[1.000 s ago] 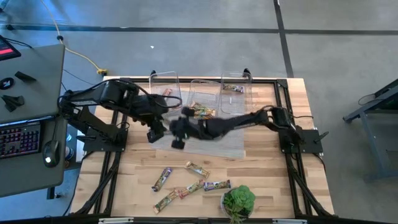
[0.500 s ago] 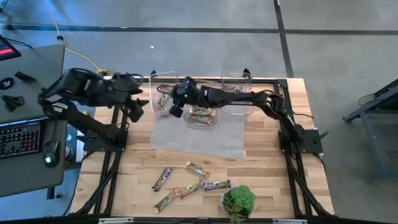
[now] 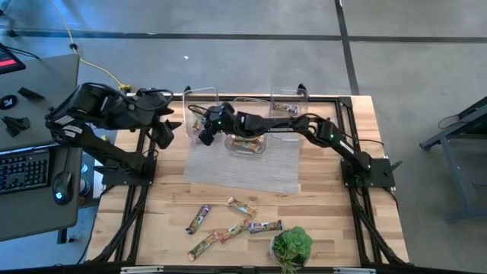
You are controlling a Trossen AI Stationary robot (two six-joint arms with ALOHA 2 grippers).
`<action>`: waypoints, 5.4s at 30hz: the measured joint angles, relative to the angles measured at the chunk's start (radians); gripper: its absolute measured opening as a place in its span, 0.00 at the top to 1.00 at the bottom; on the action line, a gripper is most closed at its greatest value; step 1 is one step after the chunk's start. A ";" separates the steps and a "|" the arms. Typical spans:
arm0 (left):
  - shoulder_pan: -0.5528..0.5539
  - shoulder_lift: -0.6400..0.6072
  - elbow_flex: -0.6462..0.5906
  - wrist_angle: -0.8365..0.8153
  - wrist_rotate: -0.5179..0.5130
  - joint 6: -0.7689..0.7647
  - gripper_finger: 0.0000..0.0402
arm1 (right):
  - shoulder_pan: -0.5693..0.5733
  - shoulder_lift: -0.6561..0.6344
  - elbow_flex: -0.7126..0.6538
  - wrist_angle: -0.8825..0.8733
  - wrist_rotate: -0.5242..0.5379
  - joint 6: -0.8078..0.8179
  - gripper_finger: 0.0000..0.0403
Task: Pick and place Granola Bars by type
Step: Put the red granola bar into the left transparent bin, then put the blue granola bar into the right transparent bin
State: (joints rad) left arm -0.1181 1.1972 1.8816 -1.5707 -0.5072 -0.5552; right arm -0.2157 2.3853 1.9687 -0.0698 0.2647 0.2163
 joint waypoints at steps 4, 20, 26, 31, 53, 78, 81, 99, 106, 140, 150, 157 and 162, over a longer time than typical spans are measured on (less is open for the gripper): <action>0.000 0.007 0.000 0.000 0.010 0.000 0.43 | 0.000 0.033 -0.001 0.049 0.013 0.063 0.75; 0.000 0.020 0.000 0.000 0.027 0.003 0.43 | -0.003 0.059 0.002 0.050 0.008 -0.003 0.74; 0.000 0.020 0.000 0.000 0.027 0.004 0.43 | -0.011 0.059 0.002 0.048 -0.058 -0.014 0.74; 0.000 0.020 0.000 0.000 0.027 0.001 0.43 | -0.014 0.059 0.001 0.052 -0.061 -0.023 0.74; 0.000 0.026 0.000 0.000 0.028 0.002 0.43 | -0.015 0.062 -0.001 0.074 -0.027 -0.014 0.74; 0.000 0.032 0.000 0.000 0.028 0.003 0.43 | -0.025 0.063 -0.002 0.114 0.009 -0.086 0.51; 0.000 0.032 0.000 0.000 0.028 0.003 0.43 | -0.019 0.051 -0.004 0.134 -0.028 -0.123 0.51; 0.004 0.027 0.005 0.042 0.199 0.057 0.43 | 0.151 -0.344 -0.001 -0.331 -0.158 -0.361 0.61; 0.006 0.036 0.005 0.060 0.253 0.058 0.43 | 0.226 -0.505 -0.001 -0.650 -0.081 -0.368 0.61; -0.317 0.113 -0.700 0.535 0.473 -0.413 0.43 | 0.421 -0.705 -0.573 -0.707 -0.019 0.032 0.61; -0.498 0.113 -1.031 1.039 0.439 -0.642 0.43 | 0.421 -0.910 -0.978 -0.081 -0.065 0.038 0.62; -0.531 0.162 -1.099 1.042 0.389 -0.815 0.43 | 0.421 -0.952 -1.156 0.232 -0.197 0.038 0.62; -0.530 0.250 -1.100 1.070 0.434 -0.818 0.43 | 0.422 -0.952 -1.204 0.283 -0.218 0.038 0.61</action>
State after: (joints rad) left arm -0.6479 1.4472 0.7815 -0.5003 -0.0733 -1.3731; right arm 0.2058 1.4338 0.7644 0.2131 0.0467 0.2546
